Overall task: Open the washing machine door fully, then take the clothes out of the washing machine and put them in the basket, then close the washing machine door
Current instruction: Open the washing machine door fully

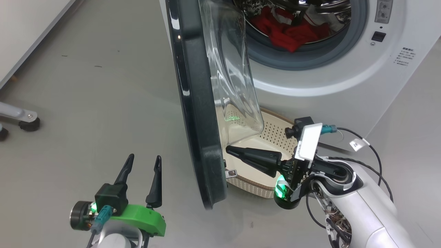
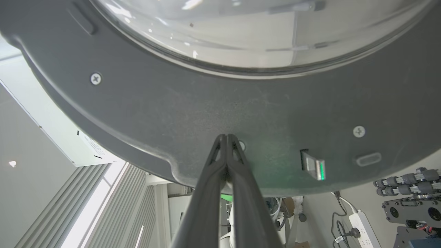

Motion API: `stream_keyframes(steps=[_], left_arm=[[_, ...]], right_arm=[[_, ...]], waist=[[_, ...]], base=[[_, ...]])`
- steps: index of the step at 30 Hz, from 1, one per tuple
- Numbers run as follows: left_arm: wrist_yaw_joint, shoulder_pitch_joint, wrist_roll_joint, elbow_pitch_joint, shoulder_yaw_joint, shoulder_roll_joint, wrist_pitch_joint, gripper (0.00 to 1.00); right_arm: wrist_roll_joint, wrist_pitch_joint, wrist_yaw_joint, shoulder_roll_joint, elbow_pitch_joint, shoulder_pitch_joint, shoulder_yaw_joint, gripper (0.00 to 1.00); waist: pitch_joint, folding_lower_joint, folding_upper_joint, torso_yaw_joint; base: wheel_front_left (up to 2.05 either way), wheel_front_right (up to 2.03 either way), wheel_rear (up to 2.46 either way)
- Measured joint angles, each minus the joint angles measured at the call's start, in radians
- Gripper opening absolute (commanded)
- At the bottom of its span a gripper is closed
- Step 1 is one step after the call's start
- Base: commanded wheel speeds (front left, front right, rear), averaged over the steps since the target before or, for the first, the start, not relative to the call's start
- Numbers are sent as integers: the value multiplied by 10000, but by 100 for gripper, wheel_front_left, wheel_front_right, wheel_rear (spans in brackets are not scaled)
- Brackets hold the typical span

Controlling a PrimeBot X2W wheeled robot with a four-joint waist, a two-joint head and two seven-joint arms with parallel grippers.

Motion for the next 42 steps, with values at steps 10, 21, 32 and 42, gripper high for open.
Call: stream_keyframes(steps=[10,21,32,42], left_arm=[[29,104,13,-8,121,-2,0,100],[29,141,105,-6,290,6,0,100],[31,240,157,-54,479,6,0,100],[46,322,194,-98,543,6,0,100]], right_arm=[[347,-1381,92,10,31,853,-1030,0],[-52,-3494,174,6,-69,2087,-2458,100],[-3292,-6222,174,-892,-1250,2733,-3260,100],[-7885,-9405,178,-2178,-1848,3159,-2828,100]], waist=[[-89,0,0,-210],[-246,0,0,-469],[-281,0,0,-624],[-236,0,0,-768]], base=[[0,0,0],[0,0,0],[0,0,0],[0,0,0]])
